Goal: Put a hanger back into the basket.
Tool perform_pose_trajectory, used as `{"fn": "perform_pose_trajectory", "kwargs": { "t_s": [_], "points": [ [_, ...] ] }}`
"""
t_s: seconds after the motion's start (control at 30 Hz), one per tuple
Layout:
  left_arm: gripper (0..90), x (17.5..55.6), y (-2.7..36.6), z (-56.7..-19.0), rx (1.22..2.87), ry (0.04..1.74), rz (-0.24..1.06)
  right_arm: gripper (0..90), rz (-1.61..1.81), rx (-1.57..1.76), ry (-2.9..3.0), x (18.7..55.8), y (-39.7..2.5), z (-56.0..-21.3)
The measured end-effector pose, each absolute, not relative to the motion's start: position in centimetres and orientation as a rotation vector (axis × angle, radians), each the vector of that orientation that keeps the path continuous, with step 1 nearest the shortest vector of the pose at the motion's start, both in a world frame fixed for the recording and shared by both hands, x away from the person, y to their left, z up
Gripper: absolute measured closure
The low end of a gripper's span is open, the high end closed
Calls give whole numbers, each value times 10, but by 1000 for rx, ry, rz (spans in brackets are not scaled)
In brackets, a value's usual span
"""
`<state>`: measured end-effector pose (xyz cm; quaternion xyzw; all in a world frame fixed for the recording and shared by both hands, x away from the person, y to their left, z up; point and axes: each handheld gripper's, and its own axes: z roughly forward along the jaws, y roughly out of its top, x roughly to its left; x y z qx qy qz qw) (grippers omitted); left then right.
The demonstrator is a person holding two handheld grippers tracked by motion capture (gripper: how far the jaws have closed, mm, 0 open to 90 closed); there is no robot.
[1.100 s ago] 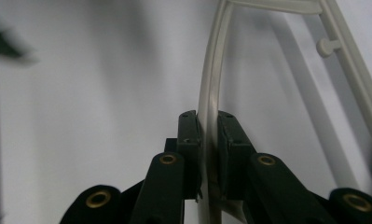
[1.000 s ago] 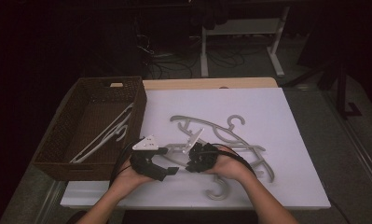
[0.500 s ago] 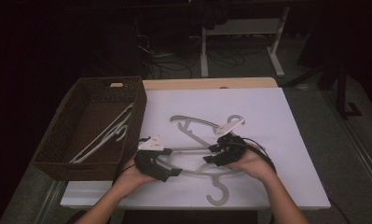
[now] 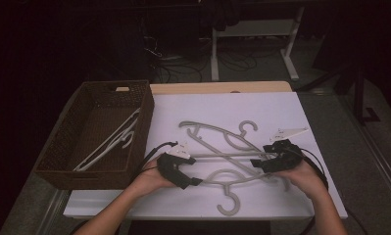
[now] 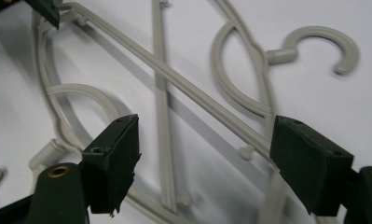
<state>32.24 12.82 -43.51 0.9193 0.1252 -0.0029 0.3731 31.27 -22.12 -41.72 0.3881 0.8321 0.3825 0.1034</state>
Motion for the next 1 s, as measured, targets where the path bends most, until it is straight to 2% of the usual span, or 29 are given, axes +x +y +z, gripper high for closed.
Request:
{"fn": "perform_pose_trajectory", "kwargs": {
  "t_s": [0.13,0.5,0.73,0.8,0.83,0.9,1.0],
  "points": [
    [257,323,113,-440,2428,240,-22,213,1144,1159,2425,316,-226,-415],
    [457,316,93,-449,2545,115,45,206,1178,1182,2377,317,-233,-412],
    [585,316,92,-448,2559,114,45,206,1192,1188,2357,317,-235,-410],
    [585,317,91,-447,2573,109,41,206,1194,1188,2356,317,-235,-410],
    [647,317,90,-446,2575,109,39,206,1197,1188,2354,317,-236,-409],
    [709,317,90,-446,2577,104,26,206,1196,1184,2355,317,-235,-409],
    [743,317,90,-446,2579,106,19,206,1198,1183,2354,316,-234,-409]
  ]
}}
